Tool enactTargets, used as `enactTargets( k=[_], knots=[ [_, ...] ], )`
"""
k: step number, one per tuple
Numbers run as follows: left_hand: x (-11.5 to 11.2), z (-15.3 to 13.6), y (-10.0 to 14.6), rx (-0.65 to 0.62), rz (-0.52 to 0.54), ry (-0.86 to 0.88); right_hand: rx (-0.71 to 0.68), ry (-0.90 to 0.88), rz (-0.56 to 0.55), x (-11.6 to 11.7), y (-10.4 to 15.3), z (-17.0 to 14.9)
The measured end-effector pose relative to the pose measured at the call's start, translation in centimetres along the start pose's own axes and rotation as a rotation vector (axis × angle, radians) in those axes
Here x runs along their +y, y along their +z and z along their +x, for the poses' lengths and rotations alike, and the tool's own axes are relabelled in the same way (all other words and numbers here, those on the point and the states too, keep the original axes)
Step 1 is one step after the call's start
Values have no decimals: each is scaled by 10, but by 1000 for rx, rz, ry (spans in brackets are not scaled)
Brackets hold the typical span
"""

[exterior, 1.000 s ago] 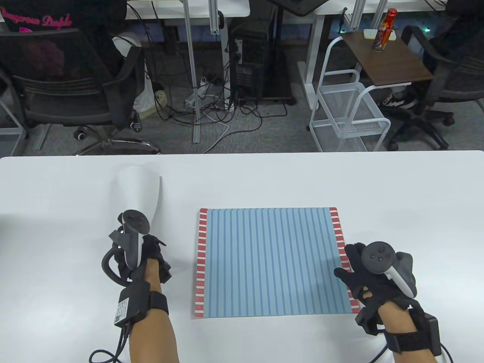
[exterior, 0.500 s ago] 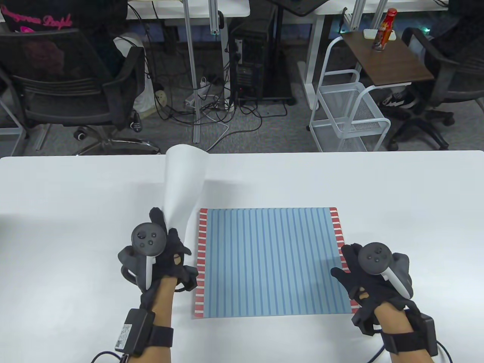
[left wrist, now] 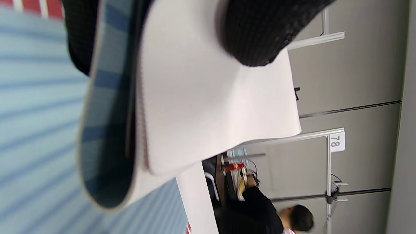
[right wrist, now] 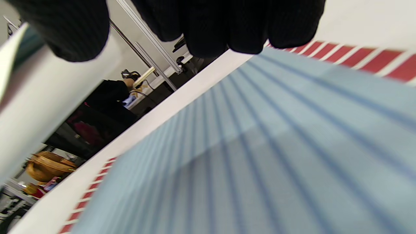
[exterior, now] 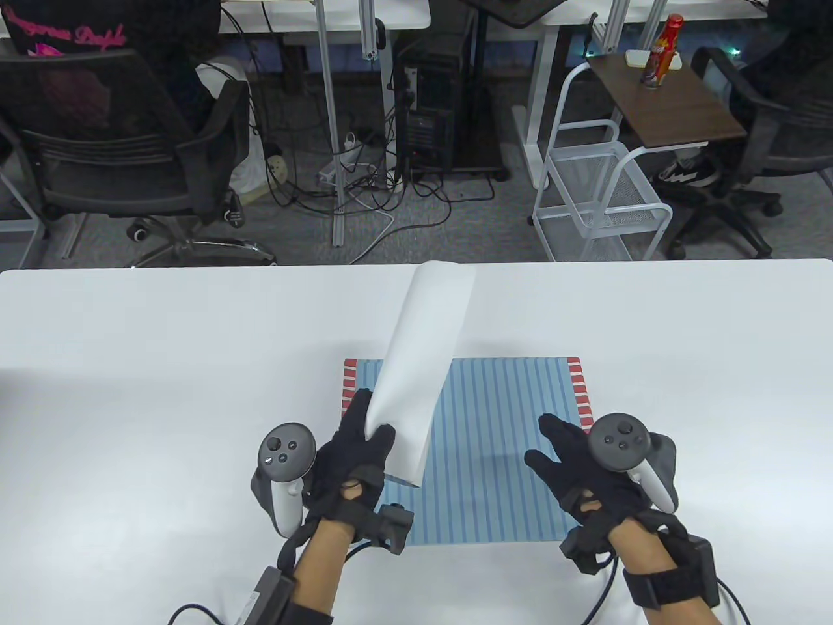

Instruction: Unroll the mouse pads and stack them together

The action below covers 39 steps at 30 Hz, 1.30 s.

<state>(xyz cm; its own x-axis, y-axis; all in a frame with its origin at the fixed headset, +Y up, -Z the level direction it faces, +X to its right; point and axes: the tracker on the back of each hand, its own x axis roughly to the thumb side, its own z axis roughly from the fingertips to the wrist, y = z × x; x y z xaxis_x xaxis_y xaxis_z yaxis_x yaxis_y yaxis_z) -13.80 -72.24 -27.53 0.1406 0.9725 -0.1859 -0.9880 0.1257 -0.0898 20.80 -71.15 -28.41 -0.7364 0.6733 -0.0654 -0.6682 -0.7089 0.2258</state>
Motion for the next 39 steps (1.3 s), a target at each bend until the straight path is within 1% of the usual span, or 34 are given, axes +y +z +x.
enactTargets(
  k=[2, 5, 9, 11, 13, 14, 15, 17, 19, 22, 27, 30, 32, 35, 37, 39],
  knots=[
    [-8, -6, -2, 22, -83, 76, -7, -82, 21, 5, -4, 8],
    [-21, -15, -5, 50, -236, 221, 13, -290, 93, 17, -12, 18],
    [-37, -25, -7, 69, -428, 355, 35, -612, 251, 39, -19, 20],
    [-42, -26, -8, 69, -509, 324, 35, -690, 307, 44, -21, 19],
    [-44, -27, -9, 61, -608, 285, 48, -710, 268, 46, -22, 15],
    [-44, -27, -9, 65, -629, 273, 49, -700, 258, 46, -22, 13],
    [-44, -28, -9, 66, -640, 249, 46, -698, 248, 46, -22, 12],
    [-45, -28, -9, 67, -623, 227, 41, -694, 220, 46, -22, 11],
    [-45, -28, -9, 59, -628, 229, 32, -681, 199, 44, -21, 11],
    [-43, -25, -9, 46, -645, 294, 23, -642, 177, 43, -20, 9],
    [-35, -24, -9, 37, -621, 326, -18, -503, 160, 42, -15, 10],
    [-29, -26, -9, 41, -618, 389, -37, -449, 144, 40, -12, 12],
    [-22, -26, -10, 38, -598, 416, -45, -425, 137, 39, -10, 12],
    [-11, -26, -10, 53, -543, 404, -46, -420, 131, 37, -8, 10],
    [-5, -25, -10, 82, -490, 364, -45, -427, 133, 37, -8, 8],
    [1, -24, -11, 108, -412, 294, -45, -429, 142, 37, -8, 6]
  ],
)
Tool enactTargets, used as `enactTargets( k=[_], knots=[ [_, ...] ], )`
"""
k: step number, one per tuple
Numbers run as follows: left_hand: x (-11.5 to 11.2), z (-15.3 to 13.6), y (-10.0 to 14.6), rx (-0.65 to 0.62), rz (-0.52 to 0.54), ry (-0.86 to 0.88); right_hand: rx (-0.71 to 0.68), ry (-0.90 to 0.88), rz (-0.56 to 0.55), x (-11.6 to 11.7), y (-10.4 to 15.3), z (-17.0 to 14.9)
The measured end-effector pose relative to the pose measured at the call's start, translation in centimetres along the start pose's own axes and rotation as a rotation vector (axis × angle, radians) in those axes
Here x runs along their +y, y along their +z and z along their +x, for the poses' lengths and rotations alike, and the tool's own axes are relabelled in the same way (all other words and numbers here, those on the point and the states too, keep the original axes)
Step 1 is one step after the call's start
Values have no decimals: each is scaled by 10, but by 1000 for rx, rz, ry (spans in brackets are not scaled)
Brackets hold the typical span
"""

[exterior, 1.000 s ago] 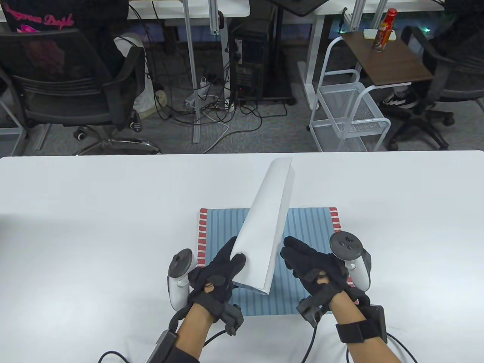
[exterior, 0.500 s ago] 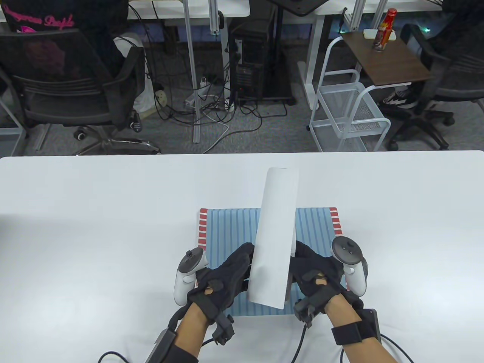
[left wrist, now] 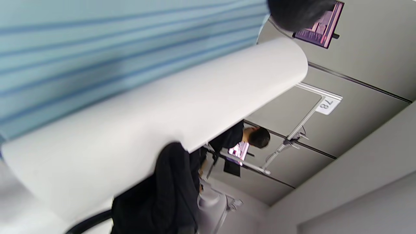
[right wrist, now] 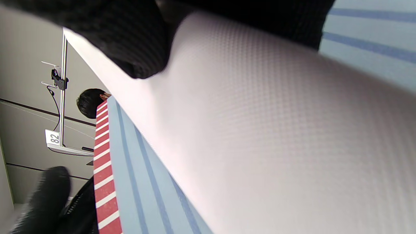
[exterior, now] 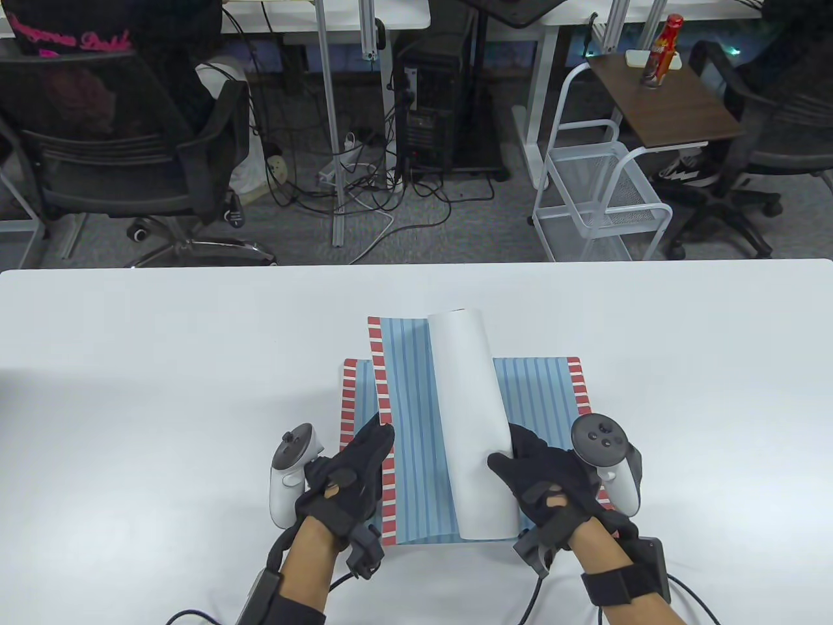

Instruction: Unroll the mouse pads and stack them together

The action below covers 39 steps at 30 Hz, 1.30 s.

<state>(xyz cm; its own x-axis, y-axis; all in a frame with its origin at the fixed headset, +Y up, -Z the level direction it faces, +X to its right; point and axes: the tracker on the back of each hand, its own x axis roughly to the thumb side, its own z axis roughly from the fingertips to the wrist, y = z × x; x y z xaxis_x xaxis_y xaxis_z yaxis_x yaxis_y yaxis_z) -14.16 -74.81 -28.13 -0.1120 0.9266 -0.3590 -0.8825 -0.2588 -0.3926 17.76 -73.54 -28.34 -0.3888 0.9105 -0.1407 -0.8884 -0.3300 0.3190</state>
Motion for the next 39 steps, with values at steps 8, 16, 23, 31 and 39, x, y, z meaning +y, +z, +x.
enactTargets(
  k=[8, 16, 23, 31, 39],
  knots=[
    [5, 9, 3, 60, 317, -207, 32, -34, 48, 5, -3, -12],
    [-25, 59, 12, -74, 437, -532, 114, -213, 193, 20, -10, -32],
    [-60, 109, 21, -168, 436, -802, 99, -427, 351, 36, -13, -38],
    [-81, 145, 30, -171, 400, -923, 97, -541, 330, 29, -13, -45],
    [-87, 166, 40, -199, 401, -934, 162, -574, 285, 21, -15, -57]
  ],
)
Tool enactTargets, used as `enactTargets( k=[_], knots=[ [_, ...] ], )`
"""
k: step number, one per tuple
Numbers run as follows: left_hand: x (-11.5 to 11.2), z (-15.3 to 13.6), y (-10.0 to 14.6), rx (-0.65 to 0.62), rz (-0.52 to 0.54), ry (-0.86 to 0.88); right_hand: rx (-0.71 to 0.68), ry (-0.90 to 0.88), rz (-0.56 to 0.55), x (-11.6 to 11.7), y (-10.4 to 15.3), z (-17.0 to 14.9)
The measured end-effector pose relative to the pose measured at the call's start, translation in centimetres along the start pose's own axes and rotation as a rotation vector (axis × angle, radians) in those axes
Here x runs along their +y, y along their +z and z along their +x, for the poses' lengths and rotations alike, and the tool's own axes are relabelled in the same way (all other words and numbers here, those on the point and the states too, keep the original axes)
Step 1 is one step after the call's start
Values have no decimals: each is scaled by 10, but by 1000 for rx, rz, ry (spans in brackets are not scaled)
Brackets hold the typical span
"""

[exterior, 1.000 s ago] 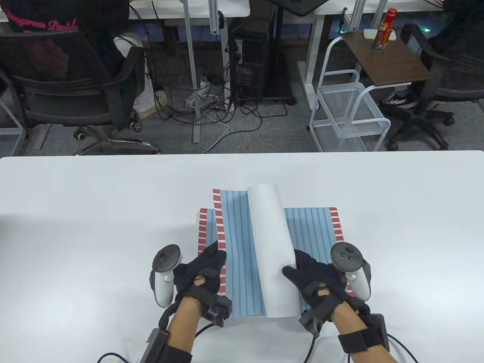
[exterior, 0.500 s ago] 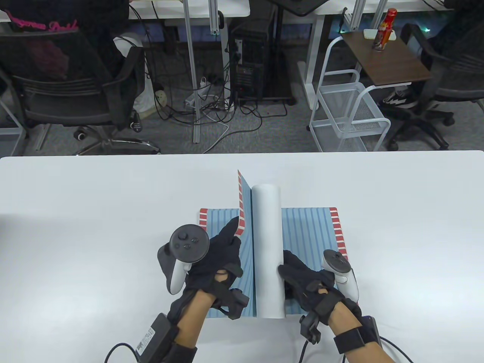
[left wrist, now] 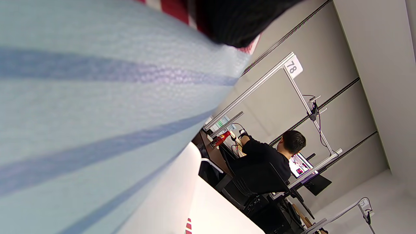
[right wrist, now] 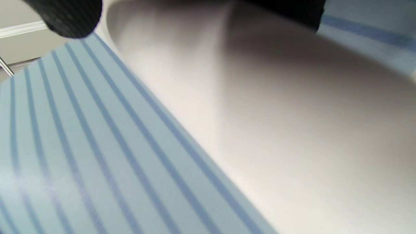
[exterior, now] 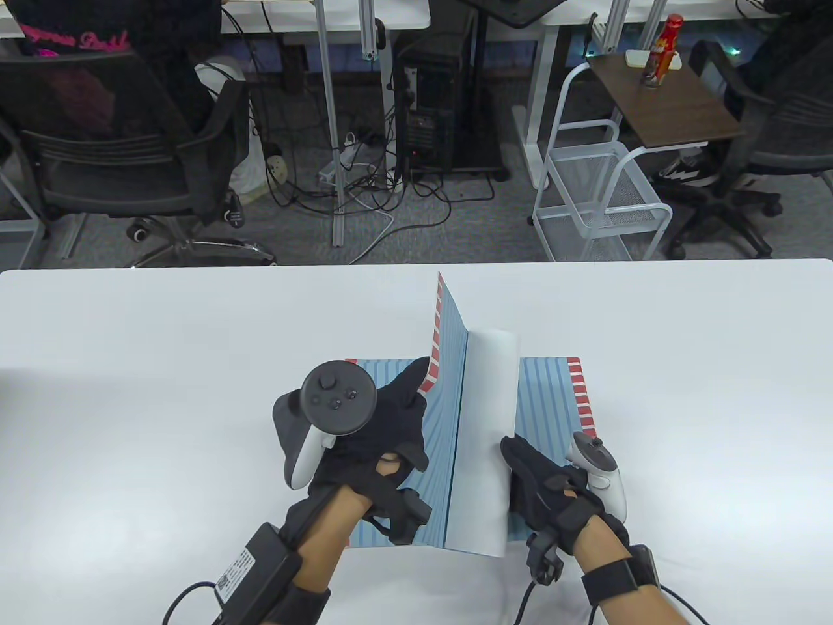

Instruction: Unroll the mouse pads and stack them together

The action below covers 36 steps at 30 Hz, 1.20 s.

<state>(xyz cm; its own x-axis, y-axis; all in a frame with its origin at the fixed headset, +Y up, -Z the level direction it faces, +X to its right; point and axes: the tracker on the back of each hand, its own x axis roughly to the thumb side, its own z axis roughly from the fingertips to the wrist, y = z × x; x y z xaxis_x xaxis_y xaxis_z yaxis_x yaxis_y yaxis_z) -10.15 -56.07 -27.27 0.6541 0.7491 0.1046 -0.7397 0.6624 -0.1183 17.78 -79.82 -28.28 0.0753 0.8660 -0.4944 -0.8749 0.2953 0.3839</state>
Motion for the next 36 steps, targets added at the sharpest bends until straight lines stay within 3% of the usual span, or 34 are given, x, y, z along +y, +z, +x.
enactTargets(
  k=[13, 24, 36],
  knots=[
    [19, 24, 1, -42, 38, -32, -15, -62, -31, -11, 3, 0],
    [24, 45, 4, -103, 52, -25, 59, -79, -114, -28, 8, -3],
    [16, 64, 10, -203, 2, 35, 160, 80, -321, -44, 16, 2]
  ],
)
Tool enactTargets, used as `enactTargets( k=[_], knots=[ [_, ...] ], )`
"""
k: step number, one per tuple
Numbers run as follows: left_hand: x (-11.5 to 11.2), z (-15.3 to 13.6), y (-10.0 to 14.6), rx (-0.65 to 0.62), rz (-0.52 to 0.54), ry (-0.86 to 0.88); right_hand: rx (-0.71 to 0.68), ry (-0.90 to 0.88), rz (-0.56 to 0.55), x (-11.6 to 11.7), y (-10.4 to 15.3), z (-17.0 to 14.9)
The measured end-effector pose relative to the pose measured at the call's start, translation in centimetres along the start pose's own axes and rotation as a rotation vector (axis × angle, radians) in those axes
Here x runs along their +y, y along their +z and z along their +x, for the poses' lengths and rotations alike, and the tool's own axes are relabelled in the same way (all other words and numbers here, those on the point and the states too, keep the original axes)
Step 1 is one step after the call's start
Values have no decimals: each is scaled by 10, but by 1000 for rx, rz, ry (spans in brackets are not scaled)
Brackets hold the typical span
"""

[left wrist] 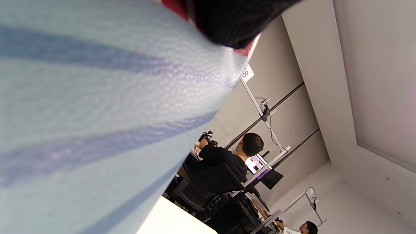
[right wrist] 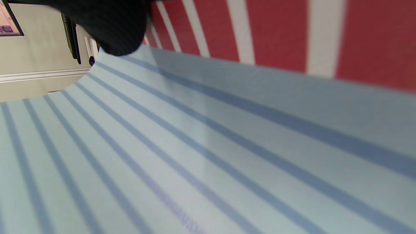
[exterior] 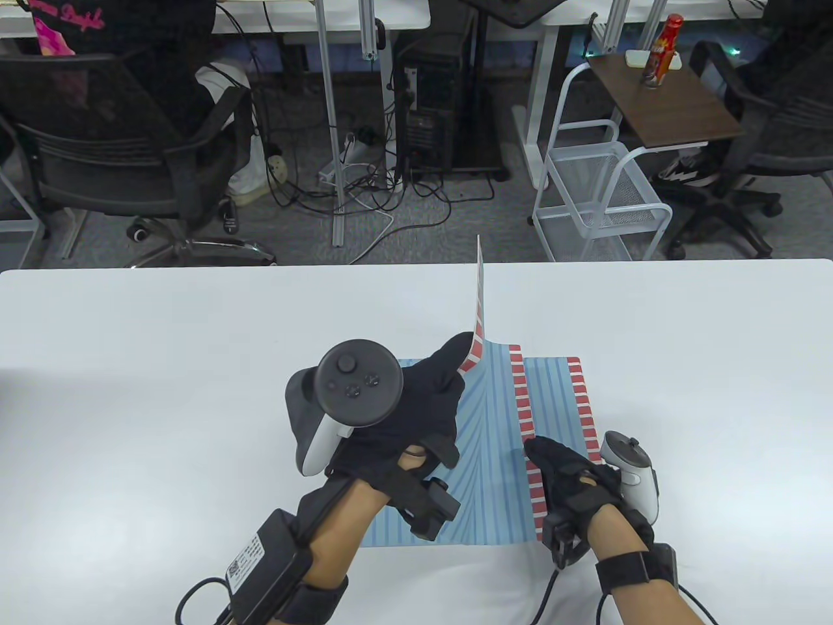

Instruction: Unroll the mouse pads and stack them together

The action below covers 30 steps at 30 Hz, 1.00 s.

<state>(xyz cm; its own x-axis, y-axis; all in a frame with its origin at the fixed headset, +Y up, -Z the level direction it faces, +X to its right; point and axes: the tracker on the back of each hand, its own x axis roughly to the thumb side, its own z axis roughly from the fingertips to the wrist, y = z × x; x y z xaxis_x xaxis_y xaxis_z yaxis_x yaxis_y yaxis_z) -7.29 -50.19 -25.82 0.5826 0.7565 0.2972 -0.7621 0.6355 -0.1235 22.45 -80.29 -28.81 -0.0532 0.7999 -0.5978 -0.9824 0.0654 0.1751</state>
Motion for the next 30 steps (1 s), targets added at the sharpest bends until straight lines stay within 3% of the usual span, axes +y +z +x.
enactTargets(
  k=[8, 16, 22, 30],
  knots=[
    [11, -20, 10, 39, 91, -65, -143, 278, -255, -17, 19, 29],
    [15, -82, 14, 248, 230, -236, -241, 443, -487, -41, 45, 54],
    [3, -134, 10, 410, 255, -354, -262, 565, -607, -49, 55, 64],
    [-26, -190, 0, 575, 210, -494, -188, 707, -726, -53, 57, 65]
  ],
)
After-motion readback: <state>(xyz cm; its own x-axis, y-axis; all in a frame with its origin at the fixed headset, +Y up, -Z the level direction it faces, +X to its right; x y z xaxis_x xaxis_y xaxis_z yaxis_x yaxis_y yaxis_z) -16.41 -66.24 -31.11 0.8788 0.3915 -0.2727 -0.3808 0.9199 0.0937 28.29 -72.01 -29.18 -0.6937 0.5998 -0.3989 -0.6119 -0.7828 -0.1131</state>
